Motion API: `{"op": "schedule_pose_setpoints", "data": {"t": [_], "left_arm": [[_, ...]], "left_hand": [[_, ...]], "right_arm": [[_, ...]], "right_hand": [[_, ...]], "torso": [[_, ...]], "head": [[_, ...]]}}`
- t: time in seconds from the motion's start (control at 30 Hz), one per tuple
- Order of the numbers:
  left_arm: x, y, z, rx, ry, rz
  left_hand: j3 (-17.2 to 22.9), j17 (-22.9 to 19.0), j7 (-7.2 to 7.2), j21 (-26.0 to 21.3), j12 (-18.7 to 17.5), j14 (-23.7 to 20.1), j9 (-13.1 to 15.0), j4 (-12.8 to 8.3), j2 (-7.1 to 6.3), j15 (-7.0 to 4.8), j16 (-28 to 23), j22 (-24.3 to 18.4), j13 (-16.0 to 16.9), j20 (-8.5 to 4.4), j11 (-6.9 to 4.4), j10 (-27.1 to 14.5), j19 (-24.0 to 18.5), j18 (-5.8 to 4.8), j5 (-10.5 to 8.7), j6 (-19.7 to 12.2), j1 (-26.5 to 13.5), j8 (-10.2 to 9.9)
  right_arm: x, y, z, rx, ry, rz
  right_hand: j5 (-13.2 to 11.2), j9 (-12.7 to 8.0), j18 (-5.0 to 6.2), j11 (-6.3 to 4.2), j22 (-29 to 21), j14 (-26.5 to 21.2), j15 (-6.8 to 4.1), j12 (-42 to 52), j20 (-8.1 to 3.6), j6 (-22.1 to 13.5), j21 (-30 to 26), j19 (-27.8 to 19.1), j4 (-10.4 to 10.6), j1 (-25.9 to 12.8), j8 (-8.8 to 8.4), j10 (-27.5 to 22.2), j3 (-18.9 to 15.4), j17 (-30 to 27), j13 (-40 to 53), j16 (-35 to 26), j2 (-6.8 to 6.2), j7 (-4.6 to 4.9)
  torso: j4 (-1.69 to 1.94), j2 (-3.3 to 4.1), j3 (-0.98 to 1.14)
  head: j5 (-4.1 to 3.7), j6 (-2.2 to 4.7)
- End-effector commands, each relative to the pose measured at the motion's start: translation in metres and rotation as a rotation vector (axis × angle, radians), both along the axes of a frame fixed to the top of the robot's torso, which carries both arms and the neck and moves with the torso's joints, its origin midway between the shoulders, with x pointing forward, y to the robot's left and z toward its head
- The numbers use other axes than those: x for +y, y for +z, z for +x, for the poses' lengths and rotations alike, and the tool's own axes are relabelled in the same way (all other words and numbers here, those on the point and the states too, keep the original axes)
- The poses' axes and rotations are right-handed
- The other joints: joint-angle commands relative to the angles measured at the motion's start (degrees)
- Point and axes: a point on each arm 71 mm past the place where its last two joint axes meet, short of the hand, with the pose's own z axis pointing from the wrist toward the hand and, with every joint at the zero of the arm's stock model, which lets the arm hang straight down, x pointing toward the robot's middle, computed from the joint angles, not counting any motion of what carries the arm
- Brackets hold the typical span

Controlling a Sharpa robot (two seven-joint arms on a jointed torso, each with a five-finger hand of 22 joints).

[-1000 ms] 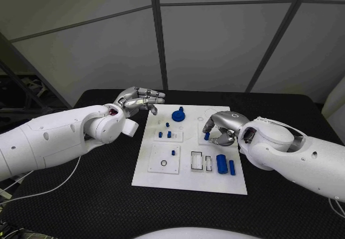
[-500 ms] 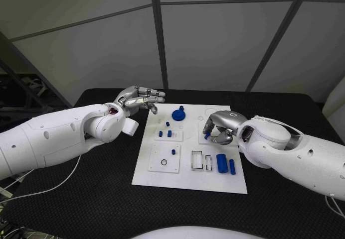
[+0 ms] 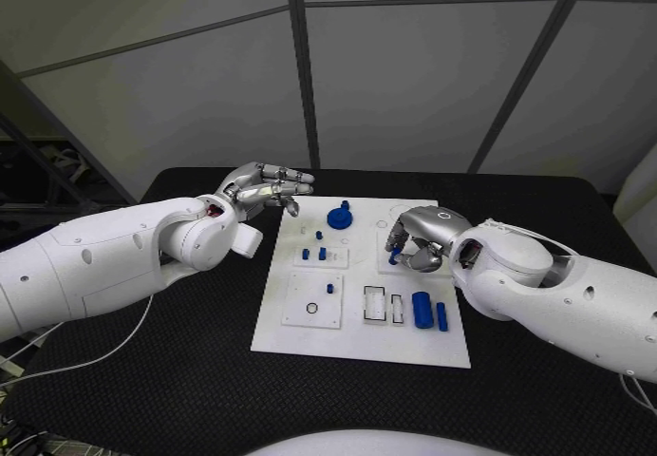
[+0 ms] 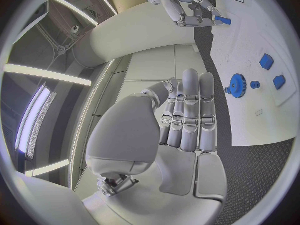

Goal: Assemble the parts on the task board

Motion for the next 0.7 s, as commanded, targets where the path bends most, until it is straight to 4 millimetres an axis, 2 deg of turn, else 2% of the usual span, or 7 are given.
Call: {"op": "schedule_pose_setpoints", "data": {"t": [0.03, 0.2, 0.4, 0.53, 0.7], "left_arm": [[0.000, 0.001, 0.000, -0.001, -0.006, -0.006], [0.001, 0.001, 0.000, -0.001, -0.006, -0.006], [0.000, 0.001, 0.001, -0.001, -0.013, -0.011], [-0.001, 0.000, 0.001, 0.002, -0.016, -0.019], [-0.003, 0.001, 0.001, 0.002, -0.027, -0.033]], "left_hand": [[-0.26, -0.08, 0.10, -0.34, -0.37, 0.02, -0.05, -0.09, 0.11, 0.34, -0.37, -0.05, 0.09, -0.09, 0.23, -0.31, -0.45, -0.66, -0.24, -0.03, -0.26, -0.27], [-0.26, -0.08, 0.10, -0.34, -0.37, 0.02, -0.05, -0.09, 0.11, 0.34, -0.37, -0.05, 0.09, -0.09, 0.23, -0.31, -0.45, -0.66, -0.24, -0.03, -0.26, -0.27], [-0.23, -0.09, 0.11, -0.35, -0.37, 0.02, -0.05, -0.16, 0.13, 0.33, -0.40, -0.05, 0.09, -0.10, 0.23, -0.32, -0.45, -0.65, -0.19, -0.04, -0.17, -0.29], [-0.21, -0.09, 0.10, -0.36, -0.38, 0.01, -0.05, -0.22, 0.13, 0.32, -0.42, -0.04, 0.09, -0.10, 0.23, -0.32, -0.45, -0.64, -0.16, -0.04, -0.10, -0.30], [-0.19, -0.10, 0.11, -0.37, -0.38, -0.03, -0.06, -0.35, 0.11, 0.31, -0.48, -0.03, 0.10, -0.11, 0.24, -0.32, -0.46, -0.63, -0.12, -0.05, 0.04, -0.32]], "right_arm": [[0.000, 0.014, -0.006, -0.096, 0.012, 0.070], [0.001, 0.025, -0.020, -0.107, 0.038, 0.120], [0.015, 0.042, -0.035, -0.095, 0.087, 0.209], [0.032, 0.046, -0.043, -0.069, 0.136, 0.249], [0.060, 0.041, -0.053, -0.032, 0.212, 0.276]], "right_hand": [[0.36, 0.11, -0.77, -1.36, 0.17, 1.84, -0.24, -0.38, -0.03, 0.52, 0.32, 0.45, -0.38, 0.48, -0.05, 1.90, 0.00, 0.13, 0.05, 0.41, 0.58, -0.04], [0.48, 0.15, -0.79, -1.33, 0.24, 1.85, -0.22, -0.57, -0.04, 0.53, 0.38, 0.47, -0.49, 0.31, -0.14, 1.87, -0.08, 0.18, 0.09, 0.46, 0.37, -0.02], [0.55, 0.17, -0.76, -1.29, 0.13, 1.85, -0.20, -0.77, -0.04, 0.47, 0.29, 0.39, -0.57, 0.25, -0.24, 1.74, -0.05, 0.21, 0.08, 0.49, 0.33, 0.01], [0.59, 0.18, -0.76, -1.25, 0.15, 1.86, -0.18, -0.93, -0.03, 0.44, 0.30, 0.38, -0.63, 0.21, -0.32, 1.65, -0.01, 0.27, 0.08, 0.54, 0.33, 0.03], [0.63, 0.19, -0.76, -1.18, 0.16, 1.85, -0.14, -1.19, -0.01, 0.35, 0.31, 0.37, -0.70, 0.14, -0.46, 1.51, 0.07, 0.25, 0.07, 0.54, 0.38, 0.09]], "torso": [[-0.04, -0.10, -0.01], [0.00, -0.09, -0.01], [0.06, -0.06, -0.02], [0.14, -0.06, -0.10], [0.23, 0.00, -0.08]], "head": [[0.10, -0.09], [0.20, -0.12], [0.52, -0.23], [0.82, -0.48], [1.18, -0.65]]}}
